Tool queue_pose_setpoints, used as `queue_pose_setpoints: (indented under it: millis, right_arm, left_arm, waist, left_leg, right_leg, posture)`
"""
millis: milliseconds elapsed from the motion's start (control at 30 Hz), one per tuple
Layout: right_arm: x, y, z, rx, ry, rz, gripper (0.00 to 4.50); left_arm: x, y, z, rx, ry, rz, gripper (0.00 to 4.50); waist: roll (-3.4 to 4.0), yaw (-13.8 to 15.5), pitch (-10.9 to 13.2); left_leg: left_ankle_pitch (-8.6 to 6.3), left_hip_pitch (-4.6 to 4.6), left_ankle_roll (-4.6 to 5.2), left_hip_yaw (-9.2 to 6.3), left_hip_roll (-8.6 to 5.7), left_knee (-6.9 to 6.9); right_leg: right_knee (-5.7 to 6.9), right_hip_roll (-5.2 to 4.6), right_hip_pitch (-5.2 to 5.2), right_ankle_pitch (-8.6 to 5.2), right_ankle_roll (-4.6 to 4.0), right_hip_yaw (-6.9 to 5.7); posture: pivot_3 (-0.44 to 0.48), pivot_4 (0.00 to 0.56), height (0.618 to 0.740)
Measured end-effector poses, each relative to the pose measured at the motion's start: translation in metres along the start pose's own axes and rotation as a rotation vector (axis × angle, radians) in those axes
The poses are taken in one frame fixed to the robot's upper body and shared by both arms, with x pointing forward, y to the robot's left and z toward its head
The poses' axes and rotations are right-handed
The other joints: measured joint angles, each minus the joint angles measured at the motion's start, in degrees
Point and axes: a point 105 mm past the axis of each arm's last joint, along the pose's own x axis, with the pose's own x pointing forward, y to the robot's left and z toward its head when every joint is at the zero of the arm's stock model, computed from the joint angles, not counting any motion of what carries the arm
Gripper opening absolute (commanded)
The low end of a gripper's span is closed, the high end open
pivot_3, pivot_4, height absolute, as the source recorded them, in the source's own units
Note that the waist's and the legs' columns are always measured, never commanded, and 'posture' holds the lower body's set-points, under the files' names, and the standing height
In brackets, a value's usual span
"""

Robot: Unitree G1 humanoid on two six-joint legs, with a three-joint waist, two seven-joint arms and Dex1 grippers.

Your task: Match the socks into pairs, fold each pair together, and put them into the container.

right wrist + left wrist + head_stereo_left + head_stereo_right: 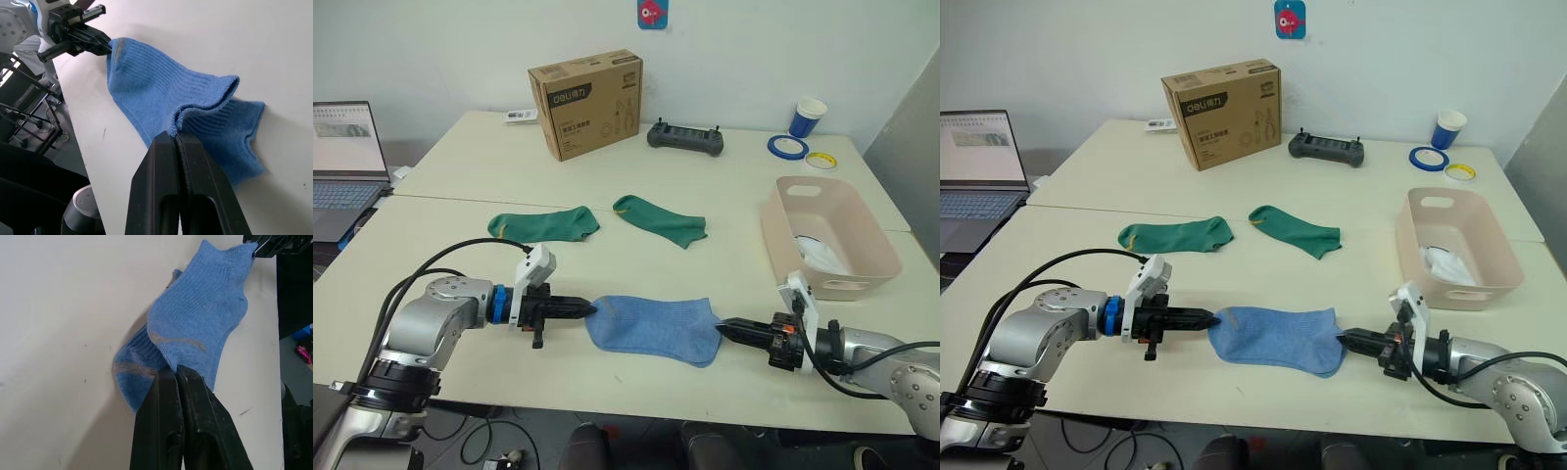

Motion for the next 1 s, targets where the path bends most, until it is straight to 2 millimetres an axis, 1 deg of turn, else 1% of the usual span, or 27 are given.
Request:
queue_pose_setpoints:
  millis: [133,233,333,533,600,767,833,1000]
  right_arm:
    - [-0.002,0.004,0.003,0.016,-0.020,0.024,0.00]
    - [-0.004,0.009,0.009,0.031,-0.050,0.054,0.00]
    - [-0.004,0.012,0.010,0.043,-0.057,0.072,0.00]
    - [-0.004,0.013,0.010,0.060,-0.061,0.075,0.00]
    - [-0.004,0.014,0.010,0.066,-0.061,0.079,0.00]
    - [-0.006,0.022,0.012,0.099,-0.069,0.132,0.00]
    - [-0.006,0.024,0.011,0.109,-0.066,0.141,0.00]
    - [-0.006,0.019,0.002,0.110,-0.032,0.102,0.00]
  left_arm:
    - [0.000,-0.005,0.002,-0.025,-0.015,-0.039,0.03]
    - [-0.004,-0.008,0.009,-0.053,-0.045,-0.068,0.03]
    - [-0.005,-0.011,0.014,-0.063,-0.052,-0.087,0.03]
    - [-0.006,-0.013,0.012,-0.082,-0.040,-0.092,0.03]
    - [-0.005,-0.017,0.011,-0.091,-0.041,-0.109,0.03]
    - [-0.008,-0.023,0.010,-0.115,-0.026,-0.133,0.03]
    - [-0.011,-0.025,0.010,-0.124,-0.017,-0.140,0.03]
    - [-0.010,-0.024,0.010,-0.109,-0.017,-0.133,0.03]
  waist:
    - [0.00,-0.01,0.00]
    - [0.00,-0.02,0.00]
    - [0.00,-0.04,0.00]
    - [0.00,-0.04,0.00]
    - [0.00,-0.04,0.00]
    - [0.00,-0.07,0.00]
    - [0.00,-0.08,0.00]
    - [0.00,-0.05,0.00]
  left_leg:
    - [0.00,0.00,0.00,0.00,0.00,0.00]
    - [0.00,0.00,0.00,-0.01,0.00,0.00]
    - [0.00,0.01,0.00,0.00,0.00,0.00]
    - [0.00,0.00,0.00,-0.01,0.00,-0.02]
    - [0.00,0.00,0.00,0.00,0.00,-0.02]
    - [0.00,0.00,0.00,-0.01,0.01,-0.02]
    - [0.00,0.01,0.00,-0.01,0.00,-0.03]
    - [0.00,0.00,0.00,0.01,0.00,-0.03]
  right_leg:
    - [0.00,0.00,0.00,0.00,0.00,0.00]
    - [0.00,0.00,0.01,0.00,0.00,-0.01]
    - [0.00,0.00,0.01,0.00,0.00,0.01]
    - [-0.01,0.00,0.00,-0.01,-0.02,0.00]
    - [-0.01,-0.01,0.00,-0.02,-0.02,0.00]
    - [-0.01,-0.01,-0.01,-0.04,-0.06,0.01]
    - [-0.01,-0.01,-0.01,-0.05,-0.08,0.00]
    - [-0.02,-0.02,-0.01,-0.07,-0.12,0.01]
  posture:
    - [0.000,0.150,0.740]
    - [0.000,0.150,0.740]
    - [0.000,0.150,0.740]
    - [0.000,0.150,0.740]
    - [0.000,0.150,0.740]
    - [0.000,0.150,0.740]
    - [0.000,0.150,0.740]
    - [0.000,0.150,0.740]
